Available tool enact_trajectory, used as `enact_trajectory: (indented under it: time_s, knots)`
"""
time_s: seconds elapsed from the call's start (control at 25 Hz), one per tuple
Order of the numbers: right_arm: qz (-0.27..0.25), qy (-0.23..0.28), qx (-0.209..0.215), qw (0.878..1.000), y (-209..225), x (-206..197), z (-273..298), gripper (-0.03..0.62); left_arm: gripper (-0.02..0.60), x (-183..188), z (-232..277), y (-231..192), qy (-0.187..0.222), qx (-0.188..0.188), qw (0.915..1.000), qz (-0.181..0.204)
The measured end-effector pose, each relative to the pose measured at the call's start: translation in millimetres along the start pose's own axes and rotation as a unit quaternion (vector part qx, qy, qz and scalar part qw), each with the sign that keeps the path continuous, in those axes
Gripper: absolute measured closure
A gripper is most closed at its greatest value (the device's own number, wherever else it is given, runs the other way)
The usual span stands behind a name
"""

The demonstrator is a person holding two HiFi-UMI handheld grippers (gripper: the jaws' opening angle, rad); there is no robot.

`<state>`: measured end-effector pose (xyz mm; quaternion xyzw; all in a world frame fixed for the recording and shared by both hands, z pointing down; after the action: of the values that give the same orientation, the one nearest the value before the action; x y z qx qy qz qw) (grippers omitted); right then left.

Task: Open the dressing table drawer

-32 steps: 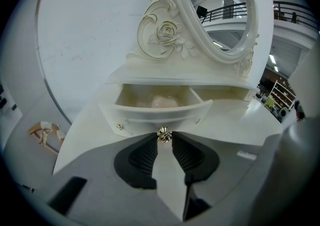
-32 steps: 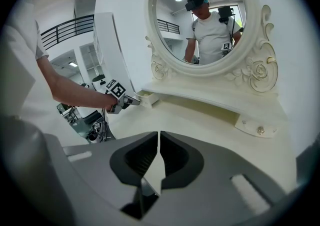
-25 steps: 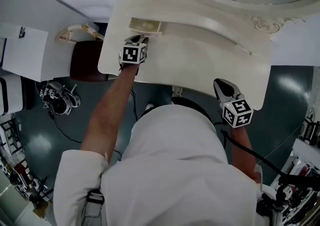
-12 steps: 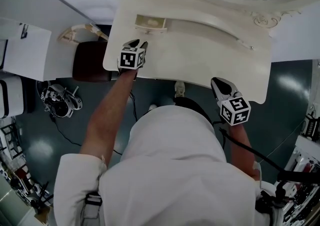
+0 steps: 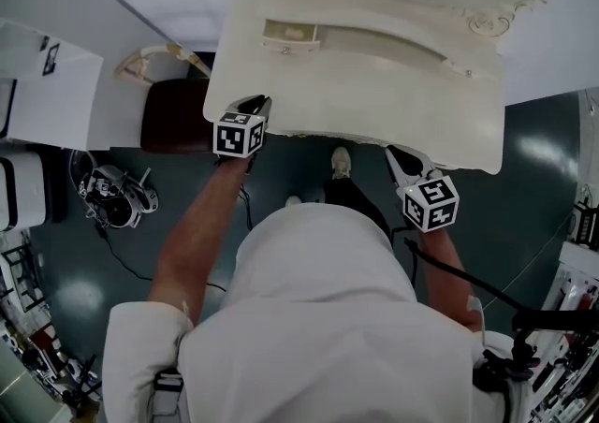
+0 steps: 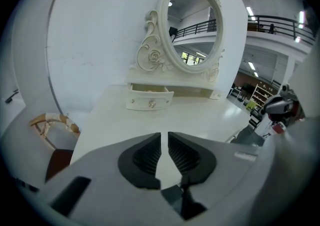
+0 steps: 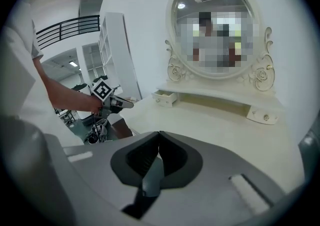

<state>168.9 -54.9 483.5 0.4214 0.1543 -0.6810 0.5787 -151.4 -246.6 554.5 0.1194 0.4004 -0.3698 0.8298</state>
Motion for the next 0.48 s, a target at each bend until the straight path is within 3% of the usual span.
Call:
enact_trajectory:
  time_s: [0.2, 0.48]
  knots:
    - [0.001, 0.009, -0.002, 1.0, -38.6, -20.1, -7.3, 0.592, 0.551, -23.2, -46.1, 15.7, 0.019, -0.027, 0.9994, 0.008]
    - [0.004, 0.015, -0.007, 1.0, -51.3, -32.9, -15.0, 0.592, 0.58, -29.5, -82.8, 48.3, 0.037, -0.07, 0.9967, 0.019]
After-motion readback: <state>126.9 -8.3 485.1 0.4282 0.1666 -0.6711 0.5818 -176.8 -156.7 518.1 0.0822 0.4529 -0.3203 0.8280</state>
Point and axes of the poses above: the fingertips, and each gripper's own axes: z forward along the fingers, y to its right, x out of its top, the point moved 9 cm from there along -z, backward along the fingers, and after that the axes turned 8 degrees about z, right-handed, at the moved point
